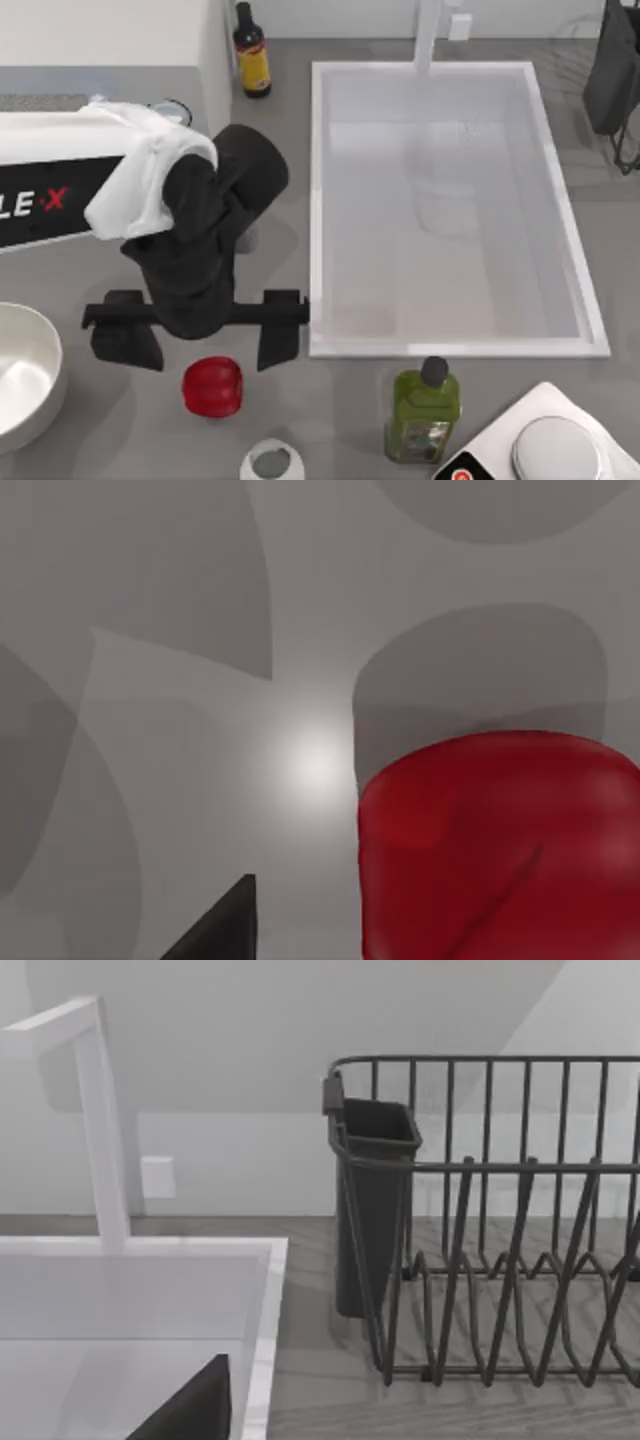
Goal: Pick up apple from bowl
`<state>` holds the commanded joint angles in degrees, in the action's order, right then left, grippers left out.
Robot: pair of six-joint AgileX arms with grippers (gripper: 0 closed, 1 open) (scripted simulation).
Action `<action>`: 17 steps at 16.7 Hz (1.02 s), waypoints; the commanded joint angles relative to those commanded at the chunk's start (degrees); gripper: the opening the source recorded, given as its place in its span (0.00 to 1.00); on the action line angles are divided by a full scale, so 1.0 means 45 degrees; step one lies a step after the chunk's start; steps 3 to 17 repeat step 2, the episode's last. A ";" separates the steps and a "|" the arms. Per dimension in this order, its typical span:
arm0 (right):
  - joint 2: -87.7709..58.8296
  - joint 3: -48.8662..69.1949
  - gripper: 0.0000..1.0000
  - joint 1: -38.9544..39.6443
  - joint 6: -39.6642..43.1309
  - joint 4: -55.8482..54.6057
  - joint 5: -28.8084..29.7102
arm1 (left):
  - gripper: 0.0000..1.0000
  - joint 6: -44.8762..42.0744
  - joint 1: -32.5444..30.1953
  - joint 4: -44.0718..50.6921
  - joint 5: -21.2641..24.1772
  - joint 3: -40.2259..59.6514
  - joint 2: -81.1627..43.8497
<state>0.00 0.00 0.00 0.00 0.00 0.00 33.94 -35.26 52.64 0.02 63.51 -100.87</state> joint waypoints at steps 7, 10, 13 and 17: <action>0.0000 0.0000 1.00 0.0000 0.0000 0.0000 0.0000 | 1.00 0.0000 0.0000 0.0000 0.0000 0.0000 0.0000; 0.0000 0.0000 1.00 0.0000 0.0000 0.0000 0.0000 | 1.00 0.0000 0.0000 0.0000 0.0000 0.0000 0.0000; 0.0000 0.0000 1.00 0.0000 0.0000 0.0000 0.0000 | 1.00 0.0000 0.0000 0.0000 0.0000 0.0000 0.0000; 0.0000 0.0000 1.00 0.0000 0.0000 0.0000 0.0000 | 1.00 0.0000 0.0000 0.0000 0.0000 0.0000 0.0000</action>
